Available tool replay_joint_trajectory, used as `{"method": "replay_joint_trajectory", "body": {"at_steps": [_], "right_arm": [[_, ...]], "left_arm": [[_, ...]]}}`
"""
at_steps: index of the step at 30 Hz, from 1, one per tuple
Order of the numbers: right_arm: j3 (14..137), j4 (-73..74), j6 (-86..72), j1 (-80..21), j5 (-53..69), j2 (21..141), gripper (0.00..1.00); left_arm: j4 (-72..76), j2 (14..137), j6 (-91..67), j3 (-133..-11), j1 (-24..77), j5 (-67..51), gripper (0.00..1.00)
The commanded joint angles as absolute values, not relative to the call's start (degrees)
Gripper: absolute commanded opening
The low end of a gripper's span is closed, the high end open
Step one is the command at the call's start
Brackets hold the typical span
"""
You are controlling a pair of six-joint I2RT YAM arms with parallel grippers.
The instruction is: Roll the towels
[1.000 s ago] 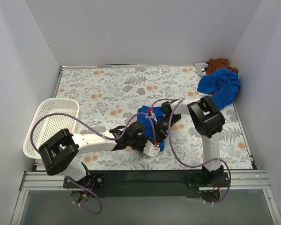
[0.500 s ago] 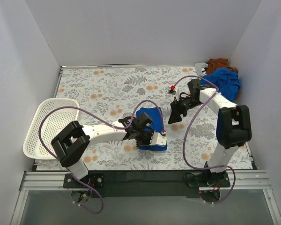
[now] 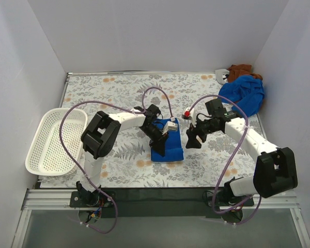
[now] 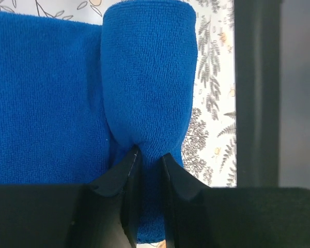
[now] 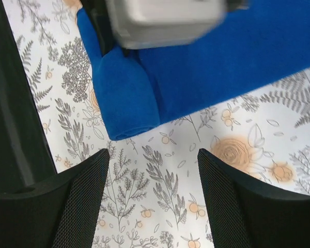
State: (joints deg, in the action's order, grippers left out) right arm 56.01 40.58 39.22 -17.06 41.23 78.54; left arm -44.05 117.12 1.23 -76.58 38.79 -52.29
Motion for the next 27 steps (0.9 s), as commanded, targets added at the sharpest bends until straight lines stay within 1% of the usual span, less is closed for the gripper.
{"method": "replay_joint_trajectory", "body": {"at_steps": [1,4,5,7,11,14,16,17,18,20,21,22,23,25,26,27], "right_arm": [[54.32,32.54,38.85,-25.10,36.05,76.64,0.63],[53.26,28.14,37.88,-30.74,30.25,77.87,0.64],[53.09,25.43,37.53,-34.07,27.54,78.48,0.64],[52.91,22.43,36.83,-37.86,26.11,80.76,0.64],[50.10,17.85,37.88,-42.44,21.81,83.75,0.64],[47.55,15.21,39.46,-45.61,18.74,86.21,0.63],[47.20,14.33,39.12,-47.01,17.32,88.40,0.55],[47.20,14.24,39.02,-47.37,17.31,89.11,0.49],[47.20,14.15,38.85,-47.29,17.31,89.64,0.33],[47.02,13.97,39.11,-47.29,17.49,90.61,0.20],[46.76,13.89,39.46,-47.37,17.66,91.22,0.07],[46.58,13.97,39.55,-47.37,17.93,91.40,0.03],[46.50,14.24,39.72,-47.29,18.97,91.58,0.01],[46.41,15.11,39.90,-46.76,21.00,91.76,0.01],[46.49,15.55,39.90,-46.58,23.09,92.11,0.01],[47.28,16.25,39.90,-46.32,24.33,92.46,0.01]], "left_arm": [[-50.87,124.35,7.72,-79.17,36.04,-43.77,0.13],[-52.99,127.44,8.70,-82.08,34.90,-44.74,0.15],[-53.08,128.05,9.31,-82.44,34.81,-44.74,0.15],[-53.35,129.63,9.84,-83.05,34.28,-44.65,0.17],[-53.96,131.92,10.28,-85.42,32.96,-46.05,0.20],[-54.14,133.15,9.76,-87.18,31.82,-47.28,0.22],[-54.40,134.03,9.58,-88.15,31.29,-47.11,0.24],[-54.32,134.12,9.49,-88.50,31.03,-47.11,0.24],[-54.23,134.03,9.32,-88.85,30.85,-46.94,0.25],[-54.23,133.60,9.05,-88.95,30.06,-46.93,0.29],[-54.14,133.33,8.79,-88.95,29.71,-47.11,0.31],[-54.23,132.72,8.70,-88.68,29.01,-47.46,0.33],[-54.32,132.02,8.79,-88.33,28.57,-48.24,0.36],[-54.14,128.33,9.22,-86.76,26.56,-52.10,0.42],[-53.97,127.02,9.40,-86.14,25.76,-53.08,0.49],[-53.70,124.22,9.40,-85.70,25.06,-54.22,0.52]]}}
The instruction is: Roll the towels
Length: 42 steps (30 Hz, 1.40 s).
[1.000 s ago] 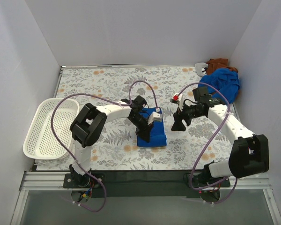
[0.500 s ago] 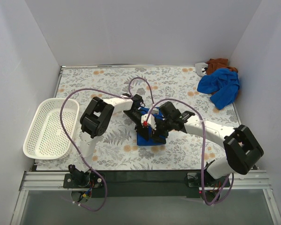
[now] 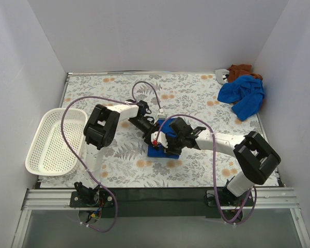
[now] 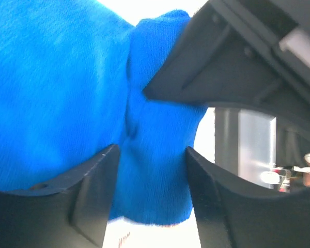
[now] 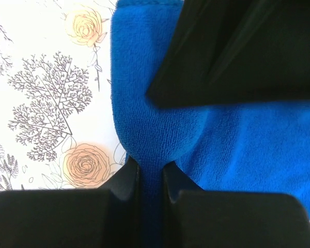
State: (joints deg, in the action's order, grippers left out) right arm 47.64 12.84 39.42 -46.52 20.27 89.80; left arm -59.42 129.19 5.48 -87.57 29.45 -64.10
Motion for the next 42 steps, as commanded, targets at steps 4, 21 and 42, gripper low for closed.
{"method": "replay_joint_trajectory", "body": {"at_steps": [4,21,42], "right_arm": [[50.35,21.95,39.90,-44.13,30.57,94.92,0.01],[71.18,44.54,42.62,-31.73,56.34,118.47,0.01],[76.37,50.71,46.40,-29.00,57.74,126.83,0.01]], "left_arm": [[-52.30,118.05,9.05,-84.29,19.53,-54.32,0.54],[-20.49,75.78,15.11,-44.06,35.28,-22.63,0.56],[-4.66,88.49,27.07,-44.38,53.26,-14.50,0.55]]}}
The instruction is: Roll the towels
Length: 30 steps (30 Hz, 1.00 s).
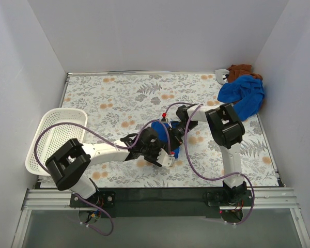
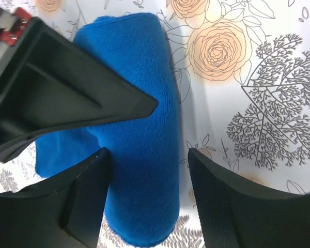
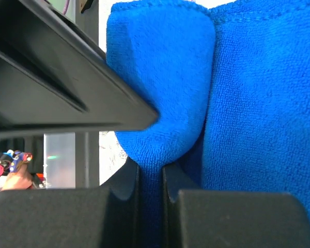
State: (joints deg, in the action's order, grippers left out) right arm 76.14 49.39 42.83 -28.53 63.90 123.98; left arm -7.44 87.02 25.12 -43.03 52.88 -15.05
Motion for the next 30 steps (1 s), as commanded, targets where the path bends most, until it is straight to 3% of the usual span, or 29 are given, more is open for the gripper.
{"method": "replay_joint_trajectory", "body": {"at_steps": [1,3,5,6,11,12,19,26,30], "right_arm": [[76.55,50.97,46.49,-29.00,57.66,127.00,0.01],[76.90,51.15,46.23,-28.92,57.48,127.00,0.01],[77.08,51.24,45.62,-28.48,56.70,126.04,0.02],[77.25,51.15,44.31,-28.13,56.08,125.51,0.10],[79.62,50.98,41.75,-22.43,52.48,117.89,0.46],[80.24,50.98,41.31,-21.28,52.21,116.73,0.62],[80.43,49.84,40.96,-11.34,48.96,104.25,0.64],[69.01,46.24,43.86,-11.07,44.48,89.92,0.55],[64.34,42.55,43.16,-14.40,42.02,86.14,0.55]], "left_arm": [[-5.27,89.03,27.16,-44.38,53.17,-14.59,0.53],[-7.81,91.48,27.51,-45.26,53.17,-15.11,0.32],[-13.25,93.24,25.85,-47.36,53.17,-15.20,0.19],[-15.45,93.77,25.06,-48.24,53.17,-16.25,0.13],[-27.67,95.27,20.13,-52.98,52.03,-22.84,0.06],[-29.25,95.71,18.56,-53.87,51.86,-23.81,0.06],[-44.81,105.19,12.49,-65.99,46.59,-34.88,0.05],[-56.15,121.62,10.81,-82.86,38.33,-42.71,0.09],[-61.87,130.06,12.21,-91.57,35.25,-45.87,0.12]]}}
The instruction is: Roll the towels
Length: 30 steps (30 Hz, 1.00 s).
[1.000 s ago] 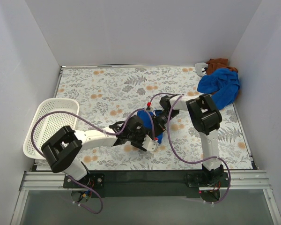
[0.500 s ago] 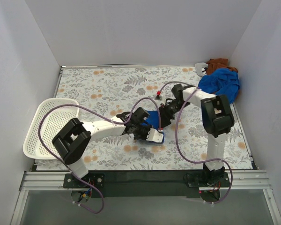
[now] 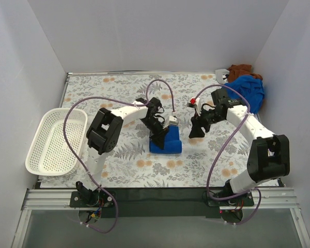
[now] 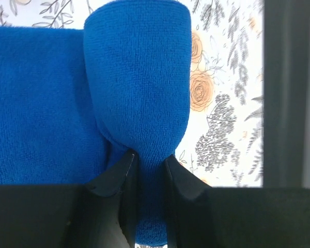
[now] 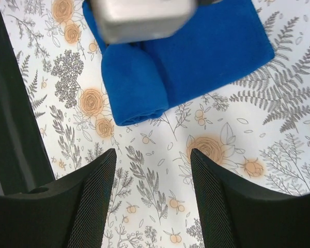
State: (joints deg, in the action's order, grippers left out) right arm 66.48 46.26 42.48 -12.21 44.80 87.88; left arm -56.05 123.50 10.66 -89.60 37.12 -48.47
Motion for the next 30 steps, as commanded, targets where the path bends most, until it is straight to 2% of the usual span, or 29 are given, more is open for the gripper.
{"method": "replay_joint_trajectory", "body": {"at_steps": [1,5,8,9,13,17,20,21,23,24,26,30], "right_arm": [[63.29,41.58,42.72,-15.46,41.32,85.26,0.56],[60.30,32.81,40.17,-22.39,33.52,84.38,0.65],[58.98,28.67,39.64,-29.34,27.71,85.60,0.68],[58.63,25.96,39.81,-32.23,26.64,85.87,0.78],[56.43,19.79,40.95,-37.96,22.68,87.97,0.80],[52.48,14.95,44.20,-42.71,17.69,91.40,0.76],[50.45,12.13,45.61,-44.56,15.83,95.00,0.66],[50.19,12.13,45.53,-44.65,15.91,95.53,0.48],[49.49,12.22,45.18,-44.74,16.34,95.45,0.32],[48.79,12.65,45.18,-44.74,16.70,94.49,0.18],[48.17,14.75,45.09,-44.74,18.01,93.17,0.04],[47.64,19.94,45.00,-44.56,21.88,91.32,0.01]], "left_arm": [[-63.18,132.25,12.56,-93.67,34.90,-46.05,0.12],[-65.65,136.31,14.23,-97.19,33.49,-46.93,0.13],[-67.24,138.16,15.03,-98.61,32.44,-48.07,0.14],[-67.41,138.34,14.94,-98.70,32.08,-48.16,0.14],[-68.38,139.57,15.29,-99.49,31.47,-49.13,0.16],[-67.68,139.83,14.94,-99.58,30.94,-49.39,0.17],[-67.50,139.92,14.77,-99.93,30.76,-49.04,0.17],[-67.24,139.75,14.50,-100.11,30.59,-49.04,0.20],[-66.71,138.26,14.07,-99.49,30.24,-48.87,0.24],[-66.01,136.95,13.11,-99.23,30.06,-48.26,0.30],[-65.74,135.10,12.31,-98.35,29.71,-48.51,0.35],[-61.10,127.64,9.67,-94.05,27.35,-50.27,0.41]]}}
